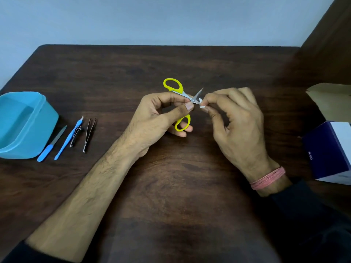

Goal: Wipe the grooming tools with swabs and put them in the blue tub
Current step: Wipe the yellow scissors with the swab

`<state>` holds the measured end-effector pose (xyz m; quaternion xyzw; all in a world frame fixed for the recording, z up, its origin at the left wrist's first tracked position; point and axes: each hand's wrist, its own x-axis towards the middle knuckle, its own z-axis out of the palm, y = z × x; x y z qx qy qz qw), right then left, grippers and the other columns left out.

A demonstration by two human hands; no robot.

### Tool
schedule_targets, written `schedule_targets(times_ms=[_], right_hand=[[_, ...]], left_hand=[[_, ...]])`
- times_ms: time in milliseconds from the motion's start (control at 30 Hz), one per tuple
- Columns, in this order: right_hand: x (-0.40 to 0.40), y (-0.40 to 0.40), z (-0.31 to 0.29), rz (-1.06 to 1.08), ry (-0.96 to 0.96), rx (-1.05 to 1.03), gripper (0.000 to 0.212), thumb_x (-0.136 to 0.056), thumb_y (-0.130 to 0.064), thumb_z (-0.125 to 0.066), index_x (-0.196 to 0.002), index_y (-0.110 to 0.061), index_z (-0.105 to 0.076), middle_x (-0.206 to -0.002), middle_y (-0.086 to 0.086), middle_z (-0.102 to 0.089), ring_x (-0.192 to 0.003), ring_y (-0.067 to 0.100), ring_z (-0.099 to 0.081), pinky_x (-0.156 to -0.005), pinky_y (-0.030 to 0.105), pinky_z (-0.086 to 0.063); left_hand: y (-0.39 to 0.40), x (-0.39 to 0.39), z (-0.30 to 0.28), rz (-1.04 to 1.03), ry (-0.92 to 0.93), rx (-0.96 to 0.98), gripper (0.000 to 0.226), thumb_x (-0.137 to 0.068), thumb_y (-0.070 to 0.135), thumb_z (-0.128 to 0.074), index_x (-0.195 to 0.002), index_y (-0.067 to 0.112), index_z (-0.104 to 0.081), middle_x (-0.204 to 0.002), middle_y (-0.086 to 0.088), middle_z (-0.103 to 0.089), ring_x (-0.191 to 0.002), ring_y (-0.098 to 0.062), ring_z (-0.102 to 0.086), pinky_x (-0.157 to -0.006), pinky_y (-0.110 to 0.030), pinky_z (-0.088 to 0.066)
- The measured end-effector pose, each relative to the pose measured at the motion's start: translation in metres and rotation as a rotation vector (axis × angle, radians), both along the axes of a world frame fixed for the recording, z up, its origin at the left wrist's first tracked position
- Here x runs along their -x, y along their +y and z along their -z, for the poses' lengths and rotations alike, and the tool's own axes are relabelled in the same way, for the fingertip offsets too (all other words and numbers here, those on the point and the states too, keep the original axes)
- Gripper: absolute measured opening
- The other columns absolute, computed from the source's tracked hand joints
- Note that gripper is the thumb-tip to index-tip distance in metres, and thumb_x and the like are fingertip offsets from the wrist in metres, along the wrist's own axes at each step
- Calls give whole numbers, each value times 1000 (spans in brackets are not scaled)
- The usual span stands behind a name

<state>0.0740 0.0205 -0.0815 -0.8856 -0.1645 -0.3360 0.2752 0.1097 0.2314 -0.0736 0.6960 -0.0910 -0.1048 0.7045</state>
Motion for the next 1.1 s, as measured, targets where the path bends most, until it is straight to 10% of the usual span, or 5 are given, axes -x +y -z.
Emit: schedule_targets(times_ms=[367, 633, 1100], right_hand=[[2, -3, 1, -33, 3, -35, 5, -103, -10, -77, -104, -12, -81, -102, -3, -77, -91, 24, -65, -83, 42, -56], [-4, -4, 8, -120, 367, -636, 18, -92, -12, -91, -107, -14, -81, -96, -1, -81, -80, 11, -72, -68, 47, -63], [-7, -9, 10, -117, 469, -633, 9, -94, -20, -89, -101, -25, -87, -88, -12, -82, -79, 6, -73, -70, 28, -56]], left_hand=[[1, -1, -2, -7, 26, 30, 23, -104, 12, -76, -121, -3, -74, -83, -3, -74, -71, -28, -81, -56, -31, -65], [0, 0, 1, 42, -48, 7, 7, -102, 11, -77, -110, 12, -77, -97, 0, -77, -72, -30, -81, -59, -36, -68], [-1, 1, 4, 48, -112, -13, 7, -101, 8, -78, -105, 13, -76, -95, 1, -76, -72, -31, -81, -60, -40, -69]])
